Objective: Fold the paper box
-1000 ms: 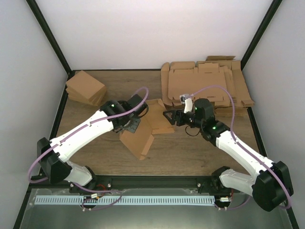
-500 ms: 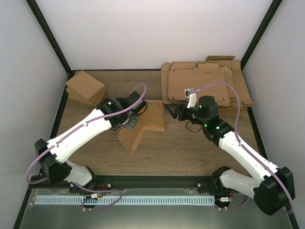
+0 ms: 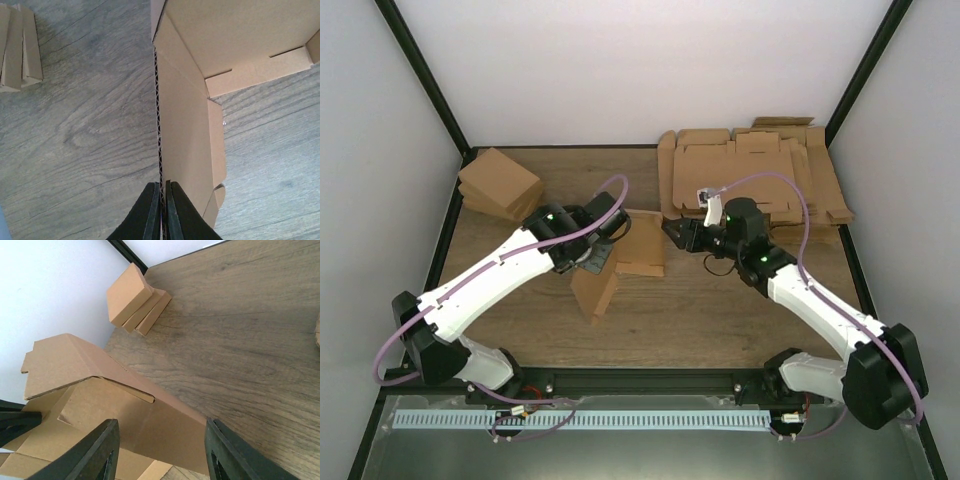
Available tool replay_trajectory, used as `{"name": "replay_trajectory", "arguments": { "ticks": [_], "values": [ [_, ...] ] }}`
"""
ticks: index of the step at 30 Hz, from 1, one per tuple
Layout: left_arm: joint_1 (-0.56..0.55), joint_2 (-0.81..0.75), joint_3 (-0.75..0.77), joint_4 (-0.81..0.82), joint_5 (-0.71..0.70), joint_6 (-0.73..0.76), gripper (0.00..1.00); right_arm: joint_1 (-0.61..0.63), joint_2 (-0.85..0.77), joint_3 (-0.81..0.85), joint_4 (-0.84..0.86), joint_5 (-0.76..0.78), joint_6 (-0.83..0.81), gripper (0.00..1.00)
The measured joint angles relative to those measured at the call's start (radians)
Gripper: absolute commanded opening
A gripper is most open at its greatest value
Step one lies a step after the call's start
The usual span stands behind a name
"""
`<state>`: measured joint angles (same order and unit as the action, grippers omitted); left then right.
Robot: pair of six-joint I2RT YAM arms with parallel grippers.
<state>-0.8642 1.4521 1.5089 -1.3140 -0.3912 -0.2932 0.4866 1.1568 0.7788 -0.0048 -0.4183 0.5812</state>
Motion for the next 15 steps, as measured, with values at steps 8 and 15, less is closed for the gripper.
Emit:
{"name": "replay_trajectory", "arguments": {
  "ticks": [8,15],
  "values": [
    [-0.011,0.002,0.002,0.01,0.007,0.011,0.16,0.0,0.051,0.0,0.017,-0.033,-0.011,0.44],
    [-0.012,-0.013,-0.011,0.084,0.071,0.018,0.4,0.0,0.064,0.0,0.016,-0.034,-0.027,0.41]
  ]
}}
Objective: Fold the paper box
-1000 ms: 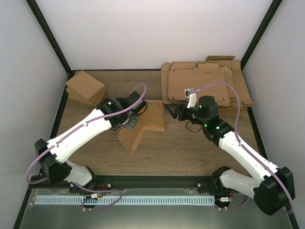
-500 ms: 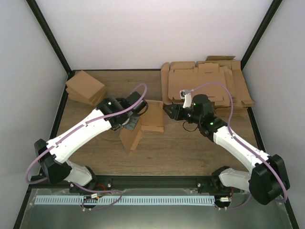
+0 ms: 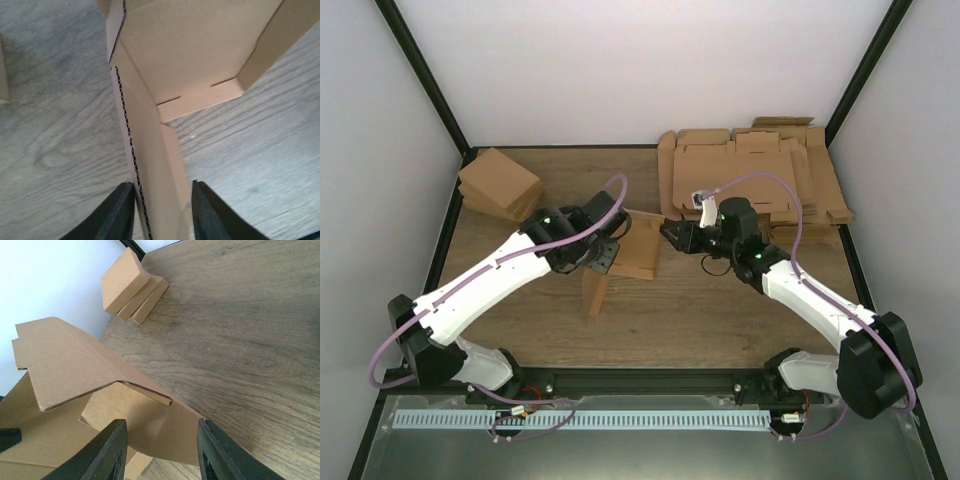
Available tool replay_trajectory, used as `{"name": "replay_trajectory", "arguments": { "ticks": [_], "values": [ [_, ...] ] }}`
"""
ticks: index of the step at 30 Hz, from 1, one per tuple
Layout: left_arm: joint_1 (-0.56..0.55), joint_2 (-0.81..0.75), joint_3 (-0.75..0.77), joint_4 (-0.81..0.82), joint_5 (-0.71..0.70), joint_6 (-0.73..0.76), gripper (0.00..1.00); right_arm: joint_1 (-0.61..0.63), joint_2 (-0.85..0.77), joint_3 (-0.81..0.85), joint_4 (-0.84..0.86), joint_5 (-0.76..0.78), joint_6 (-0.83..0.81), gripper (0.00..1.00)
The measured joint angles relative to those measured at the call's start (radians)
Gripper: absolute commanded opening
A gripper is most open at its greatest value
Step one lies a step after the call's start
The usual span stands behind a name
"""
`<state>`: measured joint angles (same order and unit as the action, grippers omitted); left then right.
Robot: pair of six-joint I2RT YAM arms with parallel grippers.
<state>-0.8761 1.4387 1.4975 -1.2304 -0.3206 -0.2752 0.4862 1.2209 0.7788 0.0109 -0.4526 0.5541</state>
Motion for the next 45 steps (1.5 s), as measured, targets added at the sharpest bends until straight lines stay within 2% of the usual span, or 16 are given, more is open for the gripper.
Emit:
{"name": "replay_trajectory", "arguments": {
  "ticks": [2,7,10,13,16,19,23,28,32,37,45],
  "values": [
    [0.0,-0.018,-0.016,0.028,0.026,0.006,0.44,0.0,0.004,0.0,0.0,0.0,-0.003,0.41],
    [0.005,-0.079,-0.033,0.098,0.106,-0.008,0.65,0.0,0.029,0.002,0.001,-0.01,-0.008,0.4],
    [0.031,-0.135,-0.035,0.153,0.163,-0.024,0.7,0.0,0.043,0.011,0.004,-0.018,-0.015,0.41],
    [0.102,-0.198,-0.042,0.201,0.224,-0.035,0.68,0.0,0.05,0.013,0.008,-0.024,-0.018,0.4],
    [0.224,-0.264,-0.068,0.254,0.283,-0.043,0.52,0.0,0.058,0.014,0.018,-0.031,-0.019,0.38],
    [0.336,-0.314,-0.125,0.314,0.345,-0.049,0.47,0.0,0.066,0.022,0.02,-0.038,-0.023,0.38],
    [0.506,-0.335,-0.24,0.41,0.512,-0.06,0.46,0.0,0.076,0.03,0.02,-0.049,-0.034,0.39],
    [0.689,-0.275,-0.383,0.558,0.82,-0.086,0.5,0.0,0.078,0.033,0.018,-0.056,-0.048,0.39],
    [0.71,-0.195,-0.444,0.663,0.992,-0.108,0.5,0.0,0.082,0.042,0.015,-0.061,-0.056,0.39],
    [0.71,-0.144,-0.474,0.779,1.134,-0.134,0.49,0.0,0.092,0.045,0.013,-0.072,-0.067,0.39],
    [0.702,-0.087,-0.48,0.865,1.209,-0.145,0.47,0.0,0.112,0.062,0.013,-0.097,-0.076,0.39]
  ]
}}
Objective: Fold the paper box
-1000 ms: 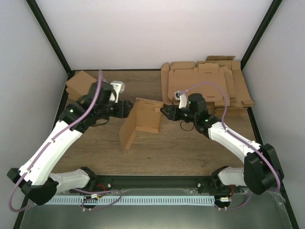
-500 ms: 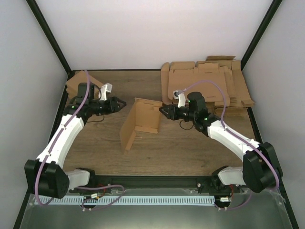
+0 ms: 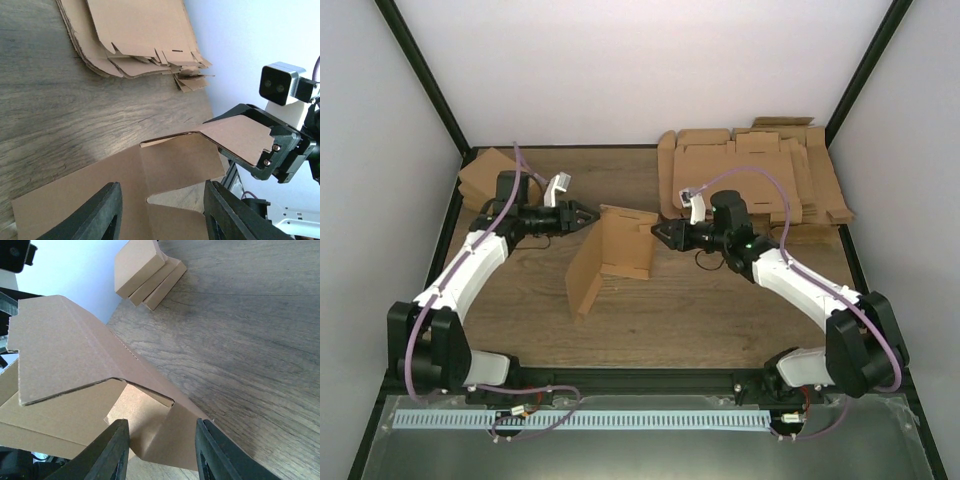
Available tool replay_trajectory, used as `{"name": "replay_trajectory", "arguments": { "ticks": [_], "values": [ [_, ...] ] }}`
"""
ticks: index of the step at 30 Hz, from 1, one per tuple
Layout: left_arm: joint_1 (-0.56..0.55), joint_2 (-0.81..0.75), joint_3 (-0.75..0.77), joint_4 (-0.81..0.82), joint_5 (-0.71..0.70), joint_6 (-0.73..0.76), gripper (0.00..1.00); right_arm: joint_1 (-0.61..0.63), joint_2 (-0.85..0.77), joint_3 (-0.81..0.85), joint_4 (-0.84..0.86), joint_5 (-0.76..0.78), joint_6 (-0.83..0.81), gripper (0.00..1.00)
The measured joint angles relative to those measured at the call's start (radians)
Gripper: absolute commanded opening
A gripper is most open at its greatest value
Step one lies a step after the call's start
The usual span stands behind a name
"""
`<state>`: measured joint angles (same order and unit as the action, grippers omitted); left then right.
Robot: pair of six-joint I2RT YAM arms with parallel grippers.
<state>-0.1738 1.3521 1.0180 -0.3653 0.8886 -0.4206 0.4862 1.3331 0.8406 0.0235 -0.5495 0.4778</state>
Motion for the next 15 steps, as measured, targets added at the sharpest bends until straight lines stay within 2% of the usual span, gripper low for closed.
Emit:
{"name": "replay_trajectory", "arguments": {
  "ticks": [15],
  "values": [
    [-0.005,0.079,-0.006,0.06,0.028,-0.014,0.31,0.0,0.027,0.015,0.002,-0.039,-0.018,0.39]
  ]
}}
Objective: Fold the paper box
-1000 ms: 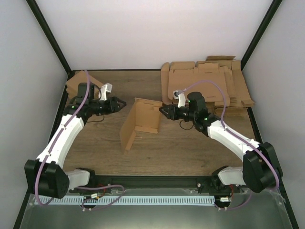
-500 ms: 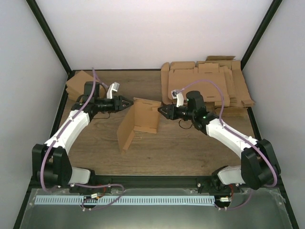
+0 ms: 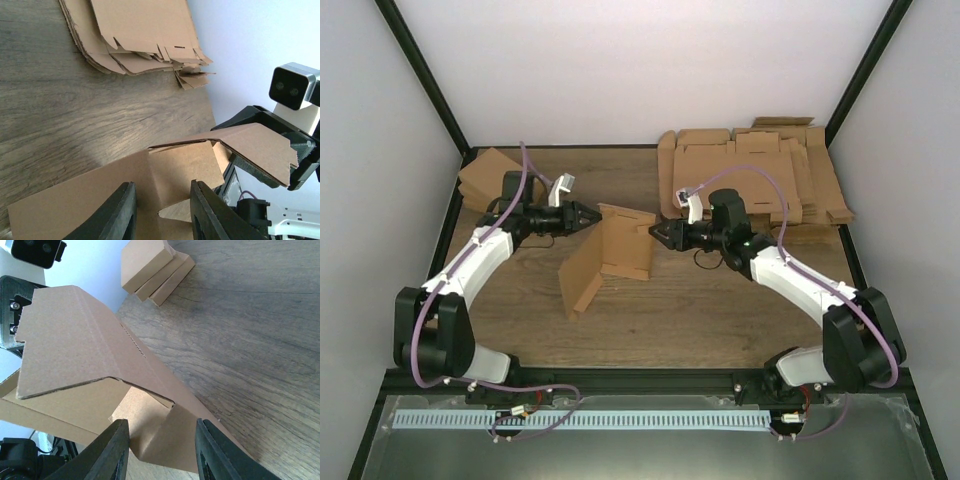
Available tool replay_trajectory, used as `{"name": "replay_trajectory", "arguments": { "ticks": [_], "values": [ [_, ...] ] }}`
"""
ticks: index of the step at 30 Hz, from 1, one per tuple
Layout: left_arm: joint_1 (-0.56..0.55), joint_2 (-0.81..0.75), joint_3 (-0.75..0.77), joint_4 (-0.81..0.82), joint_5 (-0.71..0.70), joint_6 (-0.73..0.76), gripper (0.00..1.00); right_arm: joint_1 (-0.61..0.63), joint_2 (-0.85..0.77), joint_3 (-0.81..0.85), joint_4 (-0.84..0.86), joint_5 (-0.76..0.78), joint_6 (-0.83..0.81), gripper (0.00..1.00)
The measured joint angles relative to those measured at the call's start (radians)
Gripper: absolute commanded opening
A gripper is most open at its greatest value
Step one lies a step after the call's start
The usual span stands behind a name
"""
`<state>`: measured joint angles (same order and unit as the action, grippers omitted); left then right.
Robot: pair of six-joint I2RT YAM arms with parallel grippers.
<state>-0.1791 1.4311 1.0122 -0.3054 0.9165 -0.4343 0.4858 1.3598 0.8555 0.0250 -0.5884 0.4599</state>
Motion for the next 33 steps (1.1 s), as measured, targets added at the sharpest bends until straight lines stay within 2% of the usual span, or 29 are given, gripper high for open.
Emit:
{"name": "replay_trajectory", "arguments": {
  "ticks": [14,23,33],
  "values": [
    [0.0,0.018,-0.001,0.015,0.002,0.008,0.25,0.0,0.016,0.014,0.001,-0.02,-0.019,0.39],
    [-0.002,0.018,-0.002,0.012,0.0,0.025,0.25,0.002,0.002,0.014,-0.017,-0.002,-0.064,0.5],
    [-0.007,0.018,-0.002,0.009,-0.004,0.047,0.25,0.005,-0.107,0.014,-0.064,0.047,-0.162,0.61]
  ]
}}
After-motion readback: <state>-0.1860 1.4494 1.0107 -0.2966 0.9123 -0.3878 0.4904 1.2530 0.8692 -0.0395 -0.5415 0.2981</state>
